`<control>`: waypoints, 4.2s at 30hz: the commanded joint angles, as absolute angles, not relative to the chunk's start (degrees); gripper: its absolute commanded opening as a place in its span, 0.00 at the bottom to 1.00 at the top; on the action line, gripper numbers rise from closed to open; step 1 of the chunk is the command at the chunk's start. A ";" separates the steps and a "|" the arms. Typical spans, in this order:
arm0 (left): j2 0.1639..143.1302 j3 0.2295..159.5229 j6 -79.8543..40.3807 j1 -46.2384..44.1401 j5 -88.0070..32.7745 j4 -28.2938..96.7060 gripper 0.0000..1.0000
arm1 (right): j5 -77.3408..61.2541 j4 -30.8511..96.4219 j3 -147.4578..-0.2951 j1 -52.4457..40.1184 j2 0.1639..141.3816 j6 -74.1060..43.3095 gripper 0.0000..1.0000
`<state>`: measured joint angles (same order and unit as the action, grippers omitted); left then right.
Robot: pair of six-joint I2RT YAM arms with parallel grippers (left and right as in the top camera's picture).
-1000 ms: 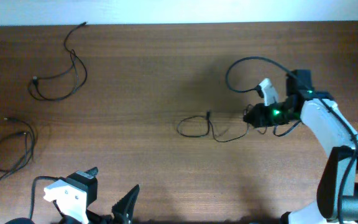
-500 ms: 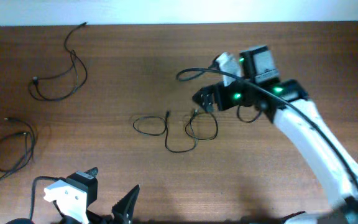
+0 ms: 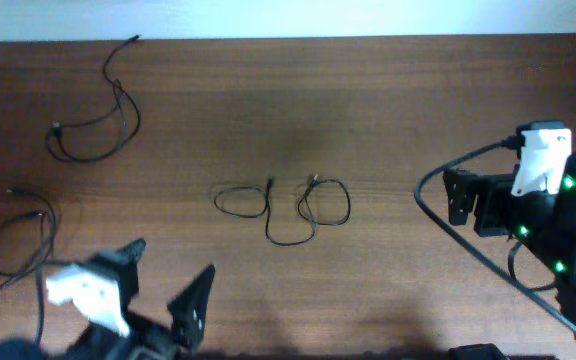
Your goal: Untangle cables
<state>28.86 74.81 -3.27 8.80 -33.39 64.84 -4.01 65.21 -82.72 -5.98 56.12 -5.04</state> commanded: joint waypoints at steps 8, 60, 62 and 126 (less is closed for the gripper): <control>59.48 74.83 -20.43 -5.78 -10.31 68.03 0.99 | -3.18 68.20 -85.38 -5.50 64.99 -4.80 0.98; 119.22 73.17 -29.50 -28.53 11.40 48.93 0.99 | 3.95 77.14 -88.44 -5.50 50.24 -4.75 0.98; 119.24 72.66 -28.40 -28.77 11.05 48.66 0.99 | 3.92 76.97 -88.44 -5.50 50.50 -4.75 0.98; 96.97 52.40 -11.64 29.04 5.34 22.52 0.62 | 3.53 80.77 -88.40 -5.58 56.42 -4.75 0.98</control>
<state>97.06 53.01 -14.26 28.69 10.70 22.72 3.01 80.84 -87.72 -5.76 56.34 -4.71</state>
